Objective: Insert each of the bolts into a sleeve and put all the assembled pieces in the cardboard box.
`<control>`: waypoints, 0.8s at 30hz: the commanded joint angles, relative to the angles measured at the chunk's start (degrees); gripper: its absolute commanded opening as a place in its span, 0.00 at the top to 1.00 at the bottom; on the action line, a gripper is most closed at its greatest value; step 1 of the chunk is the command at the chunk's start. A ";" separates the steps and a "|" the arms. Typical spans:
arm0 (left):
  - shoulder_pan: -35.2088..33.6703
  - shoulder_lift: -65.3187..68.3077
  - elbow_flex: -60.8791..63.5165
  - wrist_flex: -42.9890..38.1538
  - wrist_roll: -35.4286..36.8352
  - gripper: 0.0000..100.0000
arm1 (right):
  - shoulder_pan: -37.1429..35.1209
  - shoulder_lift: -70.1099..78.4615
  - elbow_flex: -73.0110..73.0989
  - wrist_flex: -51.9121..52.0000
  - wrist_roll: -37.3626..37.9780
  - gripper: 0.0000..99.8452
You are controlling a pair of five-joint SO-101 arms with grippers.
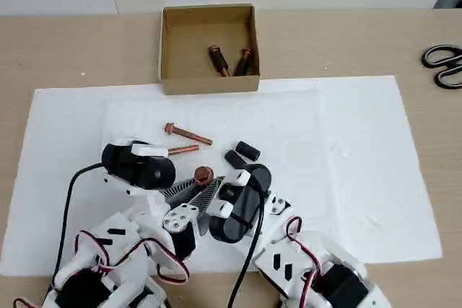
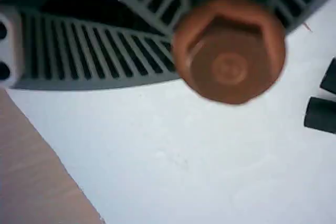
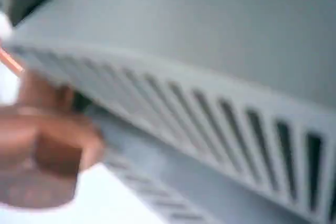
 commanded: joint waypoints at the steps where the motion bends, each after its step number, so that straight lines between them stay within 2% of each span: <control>1: 0.18 0.26 0.92 0.79 -0.35 0.95 | 0.92 -0.22 -0.88 -3.47 0.35 1.00; 4: 0.18 0.26 0.92 0.79 -0.35 0.84 | 0.92 -0.22 -0.88 -3.47 0.26 1.00; 6: 0.18 0.26 0.92 1.05 -0.35 0.81 | 0.92 -0.22 -0.88 -3.47 0.26 1.00; 18: -0.18 0.26 0.22 0.88 -0.18 0.80 | 0.92 -0.22 -0.70 -3.12 0.09 1.00; 24: -0.26 0.35 -4.88 0.79 1.05 0.80 | 0.92 -0.66 1.76 -3.38 0.00 1.00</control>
